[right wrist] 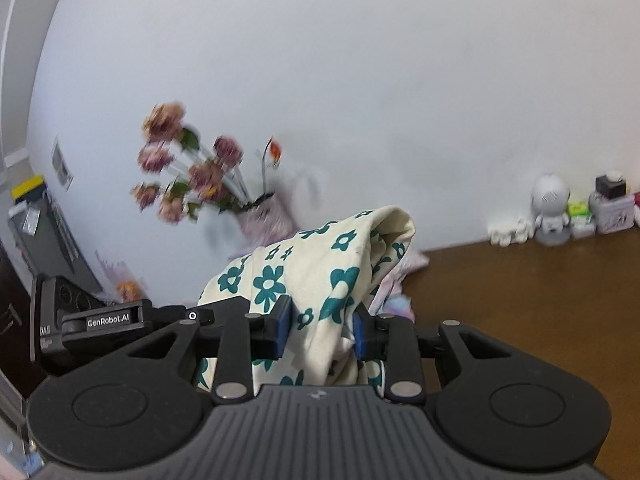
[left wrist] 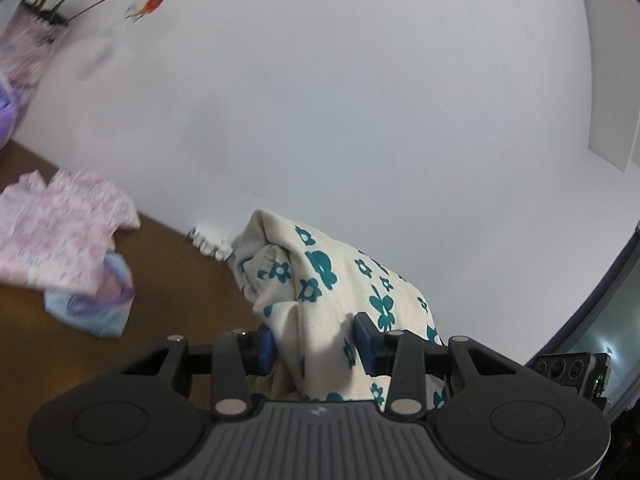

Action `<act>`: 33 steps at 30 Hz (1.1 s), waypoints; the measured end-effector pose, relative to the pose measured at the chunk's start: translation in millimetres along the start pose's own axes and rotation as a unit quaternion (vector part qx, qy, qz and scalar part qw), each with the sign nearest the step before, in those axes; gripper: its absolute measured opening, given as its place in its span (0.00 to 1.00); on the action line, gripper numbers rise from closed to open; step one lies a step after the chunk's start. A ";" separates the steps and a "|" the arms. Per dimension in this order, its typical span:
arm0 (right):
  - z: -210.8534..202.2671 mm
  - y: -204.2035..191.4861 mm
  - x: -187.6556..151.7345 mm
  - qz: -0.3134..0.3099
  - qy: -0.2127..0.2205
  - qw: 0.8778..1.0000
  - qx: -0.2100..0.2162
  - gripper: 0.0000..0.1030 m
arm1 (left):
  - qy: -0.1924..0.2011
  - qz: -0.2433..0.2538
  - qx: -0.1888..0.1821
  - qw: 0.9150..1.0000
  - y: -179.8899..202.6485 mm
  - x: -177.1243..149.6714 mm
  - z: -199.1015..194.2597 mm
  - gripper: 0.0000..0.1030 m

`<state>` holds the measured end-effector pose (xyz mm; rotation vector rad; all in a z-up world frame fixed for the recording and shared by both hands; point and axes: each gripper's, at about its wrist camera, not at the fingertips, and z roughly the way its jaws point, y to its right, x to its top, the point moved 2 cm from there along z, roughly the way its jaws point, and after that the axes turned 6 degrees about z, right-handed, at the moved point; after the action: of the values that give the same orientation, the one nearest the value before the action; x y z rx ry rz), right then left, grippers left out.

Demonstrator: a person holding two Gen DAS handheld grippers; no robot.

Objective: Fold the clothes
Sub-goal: 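Carry the bundle with both grippers toward the white robot figure by the wall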

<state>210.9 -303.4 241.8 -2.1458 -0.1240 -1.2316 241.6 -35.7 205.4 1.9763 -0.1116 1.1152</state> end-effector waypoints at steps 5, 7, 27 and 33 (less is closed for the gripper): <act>15.5 14.1 45.6 -0.001 0.012 1.000 -0.007 0.28 | 0.006 0.007 0.014 1.000 11.2 33.5 39.3 0.36; 24.2 20.4 59.5 -0.003 0.016 1.000 -0.011 0.28 | 0.005 0.010 0.022 1.000 9.2 41.7 55.4 0.36; 154.1 133.1 102.2 0.035 -0.020 0.995 -0.086 0.28 | -0.038 0.037 0.122 0.991 -52.4 70.1 210.6 0.36; 185.1 158.5 95.9 0.038 -0.032 0.993 -0.108 0.28 | -0.055 0.039 0.146 0.987 -76.1 68.7 243.7 0.36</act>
<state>461.6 -342.4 177.0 -2.3535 0.0665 -1.1791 478.7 -137.6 148.0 2.3128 -0.0880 1.1217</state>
